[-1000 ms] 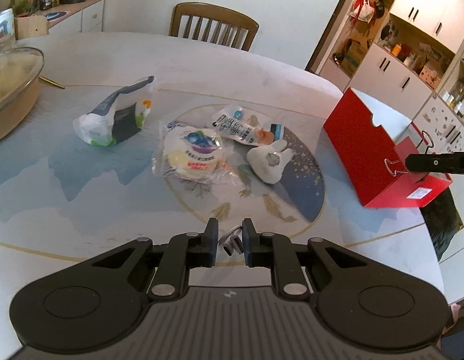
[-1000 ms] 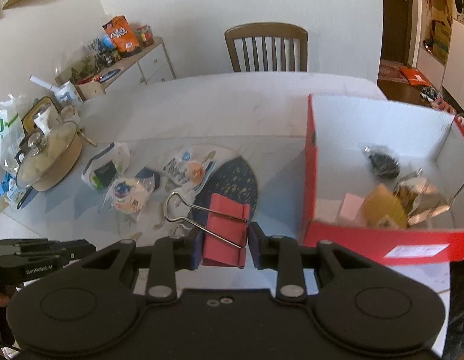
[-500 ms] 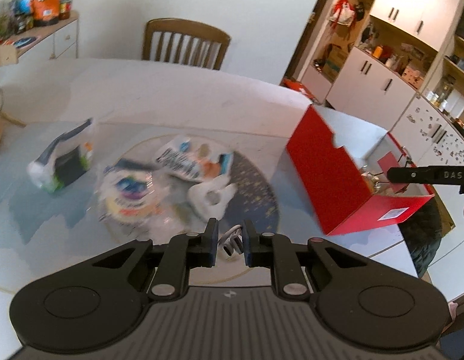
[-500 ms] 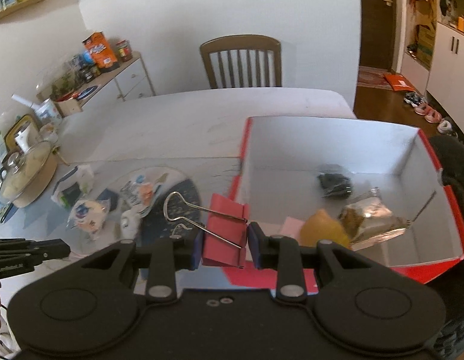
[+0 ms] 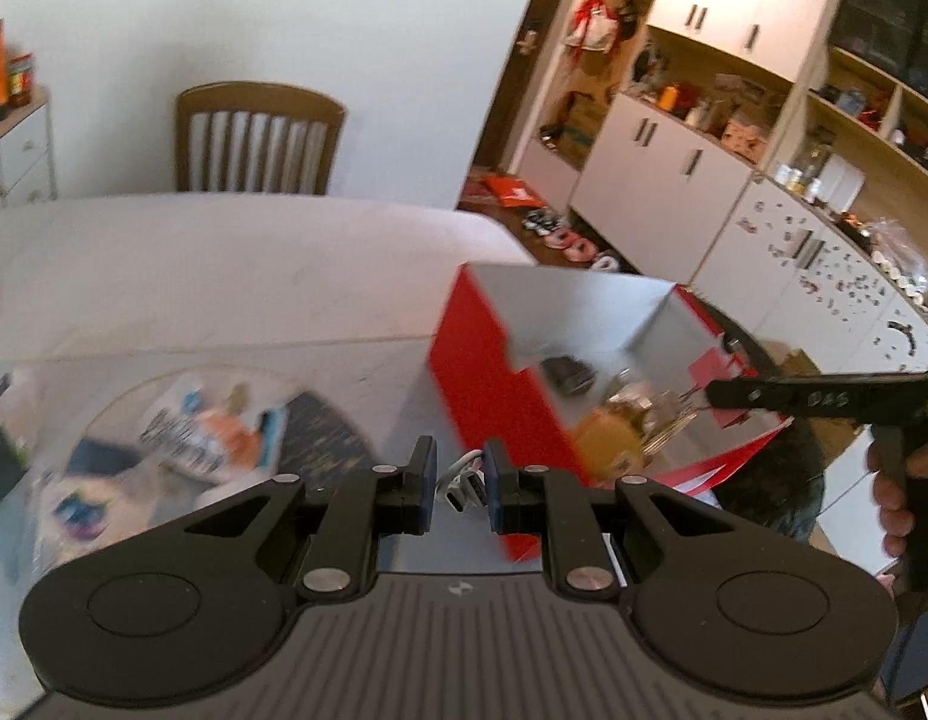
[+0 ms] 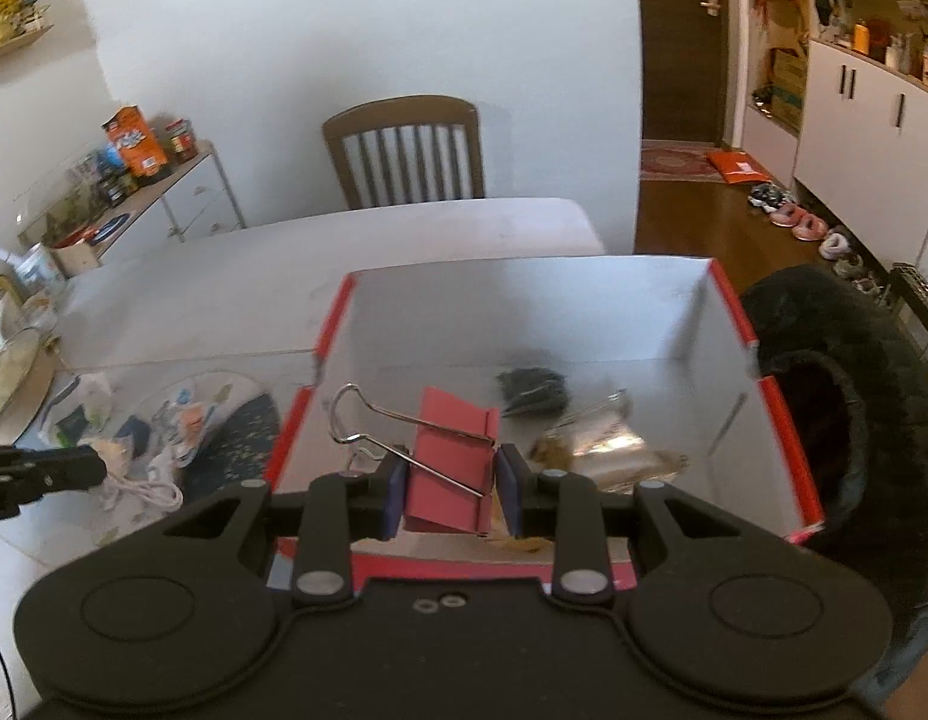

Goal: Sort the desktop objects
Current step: 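Carry the pink binder clip and white USB cable over the red shoebox, then open right tool to drop binder clip while left tool releases USB cable in box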

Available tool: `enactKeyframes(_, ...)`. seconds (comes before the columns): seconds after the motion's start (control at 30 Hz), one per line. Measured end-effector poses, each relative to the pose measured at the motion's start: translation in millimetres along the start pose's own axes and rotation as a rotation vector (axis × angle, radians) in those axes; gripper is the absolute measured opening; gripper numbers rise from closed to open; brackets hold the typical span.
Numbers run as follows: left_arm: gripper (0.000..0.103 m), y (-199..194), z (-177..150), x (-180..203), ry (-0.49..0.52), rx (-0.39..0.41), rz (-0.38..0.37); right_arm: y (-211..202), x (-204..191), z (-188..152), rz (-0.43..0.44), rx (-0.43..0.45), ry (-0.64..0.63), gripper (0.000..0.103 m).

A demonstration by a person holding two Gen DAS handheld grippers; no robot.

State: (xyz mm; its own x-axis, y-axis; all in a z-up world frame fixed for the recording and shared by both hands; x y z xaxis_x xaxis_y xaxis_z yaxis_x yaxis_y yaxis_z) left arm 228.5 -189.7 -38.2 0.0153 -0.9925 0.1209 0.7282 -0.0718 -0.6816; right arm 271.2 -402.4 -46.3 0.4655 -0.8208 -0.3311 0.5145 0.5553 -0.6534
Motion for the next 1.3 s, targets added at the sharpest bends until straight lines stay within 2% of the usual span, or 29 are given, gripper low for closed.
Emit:
enactKeyframes(0.3, 0.016, 16, 36, 60, 0.054, 0.04, -0.069, 3, 34, 5, -0.019, -0.015, 0.013, 0.03)
enactKeyframes(0.47, 0.016, 43, 43, 95, 0.133, 0.045, -0.056, 16, 41, 6, -0.009, -0.052, -0.003, 0.03)
enactKeyframes(0.57, 0.016, 69, 42, 108, 0.193, 0.026, -0.019, 24, 43, 3, -0.007, -0.075, -0.017, 0.03)
enactKeyframes(0.7, 0.016, 100, 38, 116, 0.279, 0.01, 0.041, 32, 49, 0, -0.005, -0.105, -0.029, 0.03)
enactKeyframes(0.9, 0.016, 135, 36, 116, 0.339, -0.023, 0.102, 43, 62, -3, -0.018, -0.139, -0.044, 0.03)
enactKeyframes(1.17, 0.016, 160, 21, 120, 0.404, -0.095, 0.12, 65, 73, 1, -0.025, -0.177, -0.053, 0.03)
enactKeyframes(1.3, 0.016, 165, 15, 126, 0.443, -0.096, 0.116, 74, 75, 2, -0.02, -0.193, -0.068, 0.03)
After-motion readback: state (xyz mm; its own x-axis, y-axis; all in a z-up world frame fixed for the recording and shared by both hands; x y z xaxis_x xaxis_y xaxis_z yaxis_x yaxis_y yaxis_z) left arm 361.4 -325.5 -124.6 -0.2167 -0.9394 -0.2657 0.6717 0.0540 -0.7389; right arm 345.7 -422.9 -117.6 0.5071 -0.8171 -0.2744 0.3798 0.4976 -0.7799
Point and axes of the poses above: each gripper's, at about its wrist camera, not at the fingertips, and y roughly the way its jaws point, x to its right, z to its top, the point moved 9 cm from there along y, roughly the way its jaws point, and after that the axes turned 14 degrees about z, right-handed, at the moved point
